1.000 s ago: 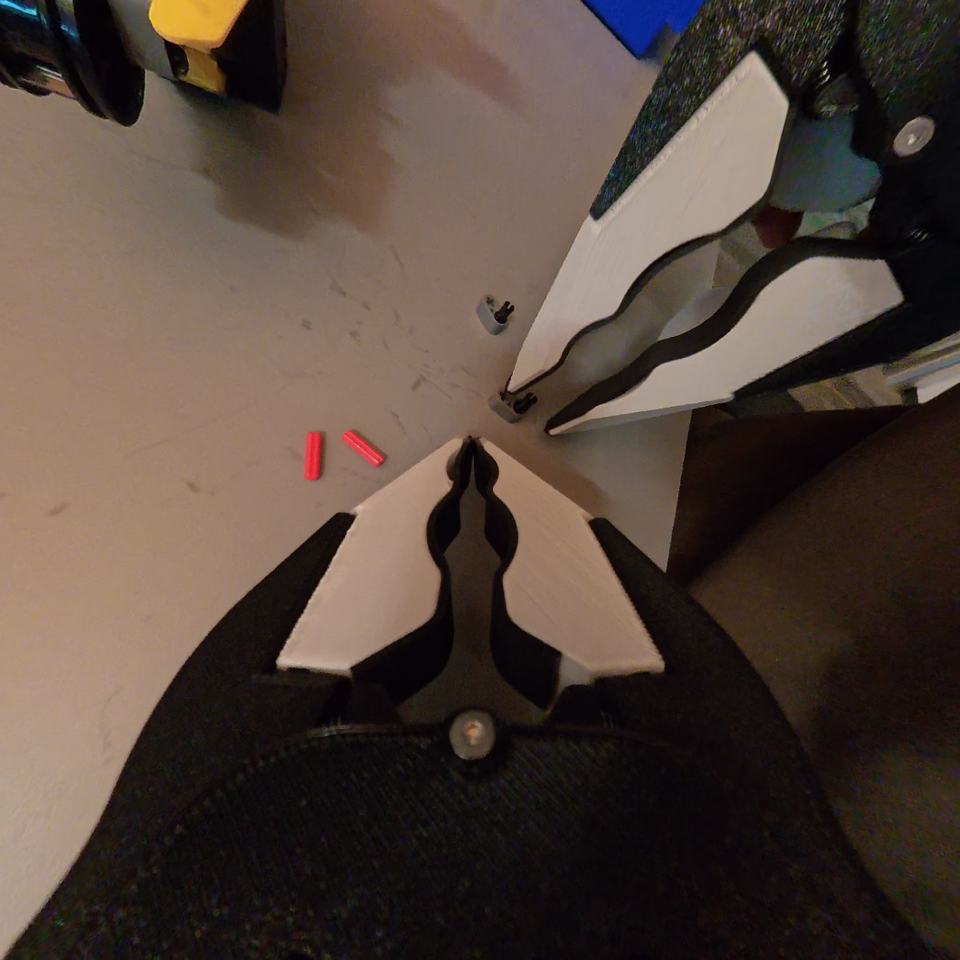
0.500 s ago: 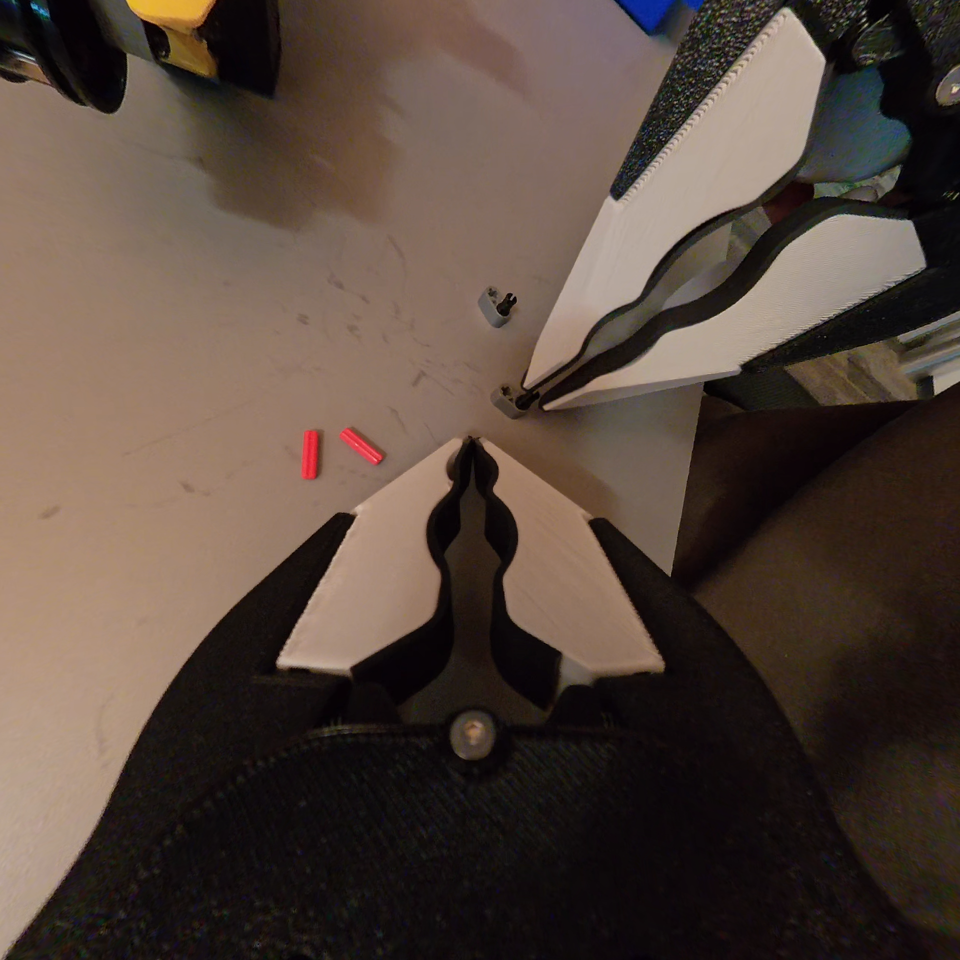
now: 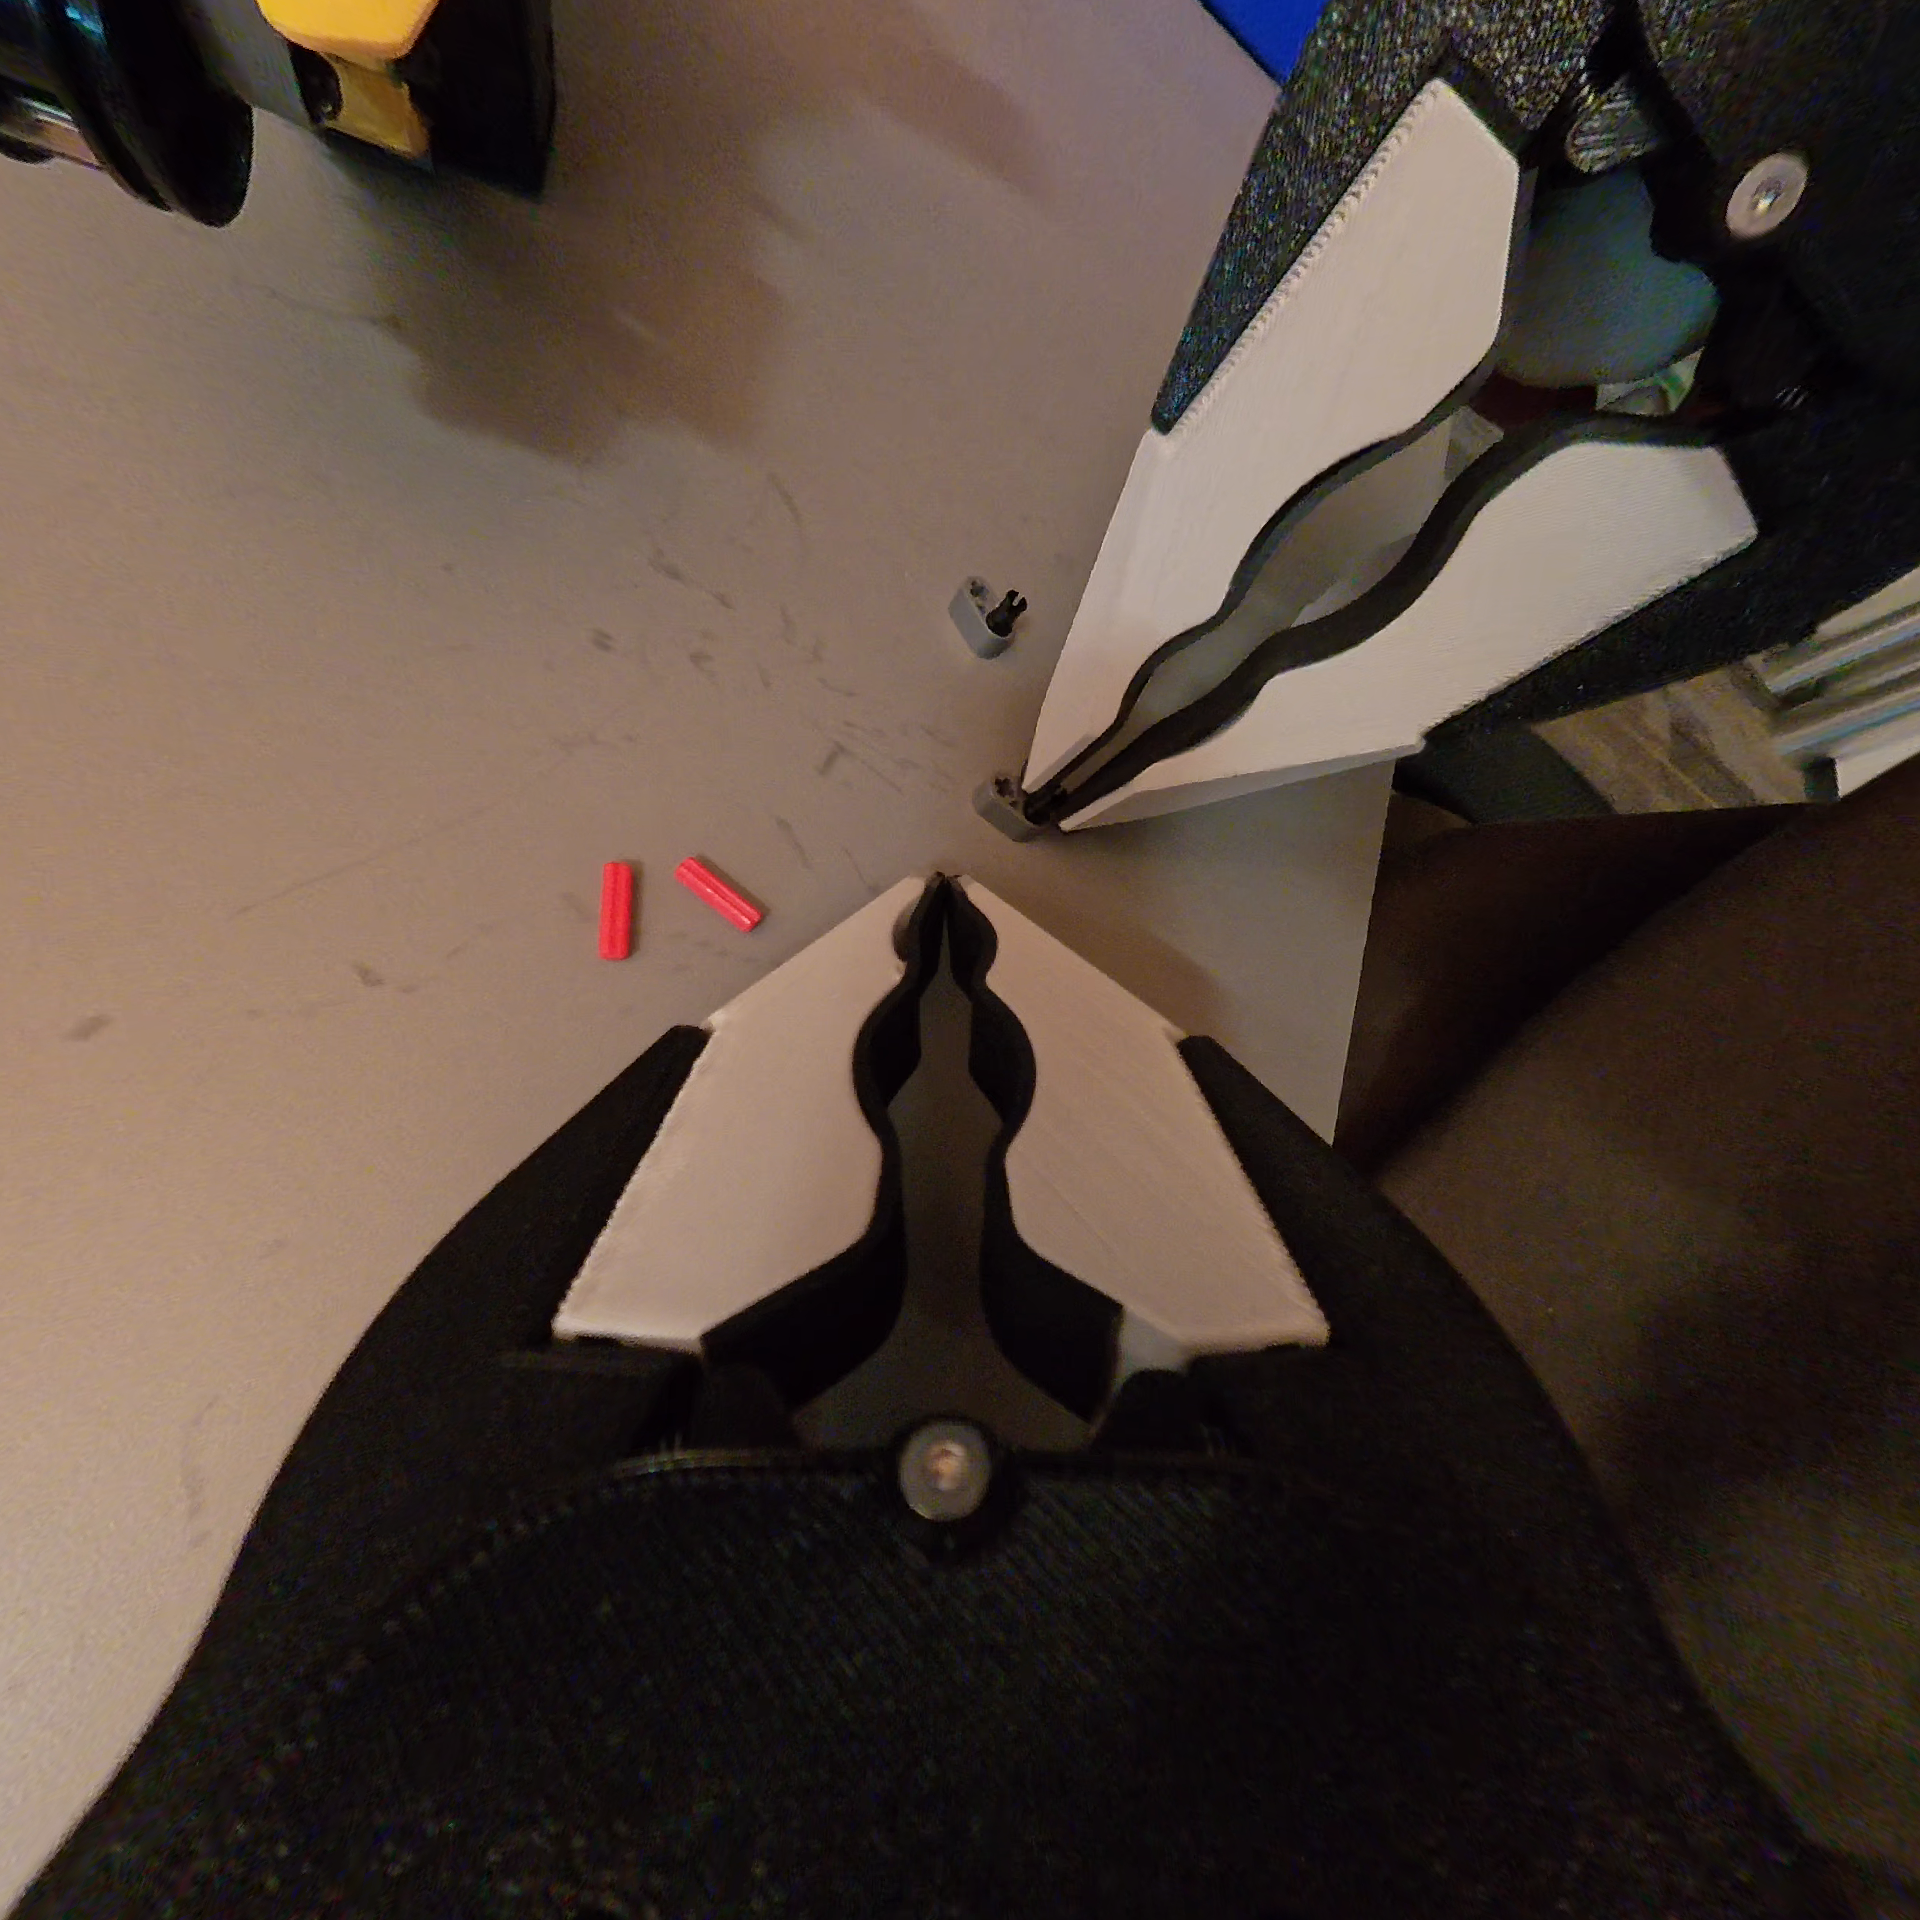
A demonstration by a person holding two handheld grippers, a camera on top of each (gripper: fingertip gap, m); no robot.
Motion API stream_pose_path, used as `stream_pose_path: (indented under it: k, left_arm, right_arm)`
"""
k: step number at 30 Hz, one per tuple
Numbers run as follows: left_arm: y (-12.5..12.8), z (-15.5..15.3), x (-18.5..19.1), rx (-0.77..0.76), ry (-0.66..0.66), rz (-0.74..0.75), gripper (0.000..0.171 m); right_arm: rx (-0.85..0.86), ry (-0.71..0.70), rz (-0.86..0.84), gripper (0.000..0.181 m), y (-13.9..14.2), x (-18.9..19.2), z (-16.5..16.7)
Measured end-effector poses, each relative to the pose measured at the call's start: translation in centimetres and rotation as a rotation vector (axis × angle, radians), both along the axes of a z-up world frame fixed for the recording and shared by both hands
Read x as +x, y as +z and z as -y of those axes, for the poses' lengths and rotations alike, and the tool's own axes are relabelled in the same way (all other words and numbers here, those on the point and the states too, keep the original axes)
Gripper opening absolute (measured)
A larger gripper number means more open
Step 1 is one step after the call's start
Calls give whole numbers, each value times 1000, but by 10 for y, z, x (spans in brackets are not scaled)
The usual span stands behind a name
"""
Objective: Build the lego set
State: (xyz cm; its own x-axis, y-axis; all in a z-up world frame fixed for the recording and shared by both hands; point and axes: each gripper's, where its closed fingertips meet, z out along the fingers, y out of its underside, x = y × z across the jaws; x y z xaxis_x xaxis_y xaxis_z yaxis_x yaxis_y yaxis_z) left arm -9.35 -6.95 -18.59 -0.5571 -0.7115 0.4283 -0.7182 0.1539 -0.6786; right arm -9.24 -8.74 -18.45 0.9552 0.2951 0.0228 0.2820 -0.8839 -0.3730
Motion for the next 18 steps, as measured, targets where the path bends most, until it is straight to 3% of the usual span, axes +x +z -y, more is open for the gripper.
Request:
stream_pose_path:
  k: [8, 14, 16, 18]
  left_arm:
    - [2, 0, 0, -4, -1, 11, 0]
    - [2, 0, 1, 10, 5, 21, 0]
    - [1, 0, 1, 29, 3, 29, 0]
    - [0, 0, 0, 41, 0, 35, 0]
  right_arm:
    - [39, -8, 63, 4, 0, 0, -1]
    - [178, -66, 37, 6, 1, 2, -11]
    - [213, -70, 68, 25, 0, 6, -11]
    - [255, -70, 72, 29, 7, 7, -10]
